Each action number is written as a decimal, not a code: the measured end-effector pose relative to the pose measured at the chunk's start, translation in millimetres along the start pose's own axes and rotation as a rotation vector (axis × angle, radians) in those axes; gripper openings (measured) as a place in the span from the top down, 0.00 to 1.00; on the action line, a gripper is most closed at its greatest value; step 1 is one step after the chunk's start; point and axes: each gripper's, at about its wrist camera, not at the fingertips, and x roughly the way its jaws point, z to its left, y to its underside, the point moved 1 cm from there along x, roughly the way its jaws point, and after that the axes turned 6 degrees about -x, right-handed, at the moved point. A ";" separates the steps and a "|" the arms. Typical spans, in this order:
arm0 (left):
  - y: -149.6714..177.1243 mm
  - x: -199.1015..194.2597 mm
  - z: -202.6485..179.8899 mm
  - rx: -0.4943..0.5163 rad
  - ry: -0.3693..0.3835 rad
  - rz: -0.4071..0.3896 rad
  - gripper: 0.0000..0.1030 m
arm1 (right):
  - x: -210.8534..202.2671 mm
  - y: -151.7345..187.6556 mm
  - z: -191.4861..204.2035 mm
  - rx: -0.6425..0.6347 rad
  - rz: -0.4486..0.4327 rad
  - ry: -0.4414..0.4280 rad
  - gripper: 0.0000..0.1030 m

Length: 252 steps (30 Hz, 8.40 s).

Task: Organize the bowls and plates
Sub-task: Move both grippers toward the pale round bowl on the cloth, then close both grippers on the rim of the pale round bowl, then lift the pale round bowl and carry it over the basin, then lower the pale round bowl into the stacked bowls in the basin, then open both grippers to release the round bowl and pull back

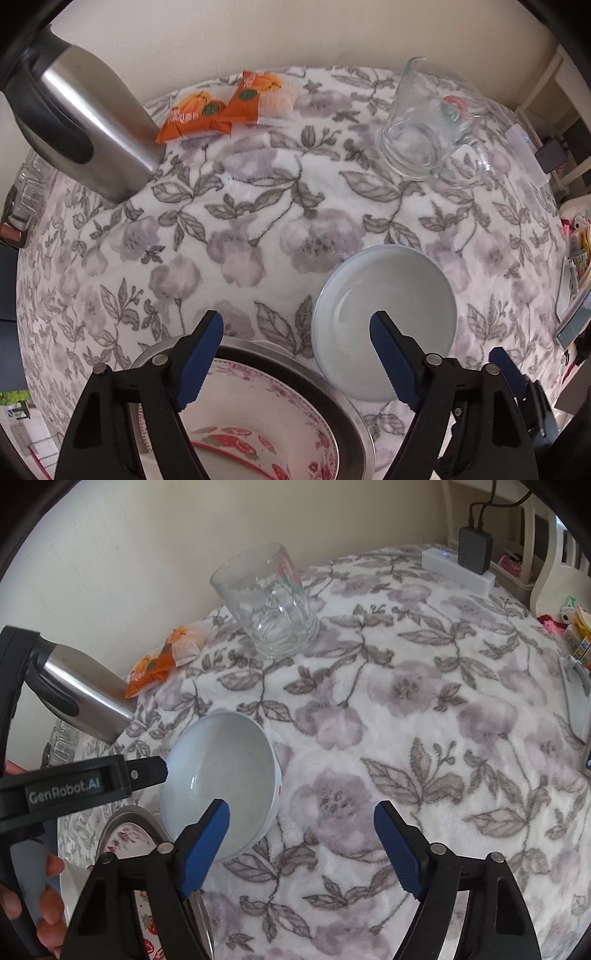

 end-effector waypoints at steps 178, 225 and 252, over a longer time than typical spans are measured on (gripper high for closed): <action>142.9 -88.3 171.8 -0.432 0.462 -0.234 0.69 | -75.9 75.7 153.8 -0.371 0.038 -0.097 0.73; 173.1 -103.2 179.6 -0.445 0.160 -0.370 0.15 | -109.4 95.8 150.9 -0.373 -0.082 -0.064 0.68; 233.0 -88.8 186.0 -0.437 -0.011 -0.366 0.03 | -109.0 152.4 125.2 -0.364 -0.069 -0.001 0.42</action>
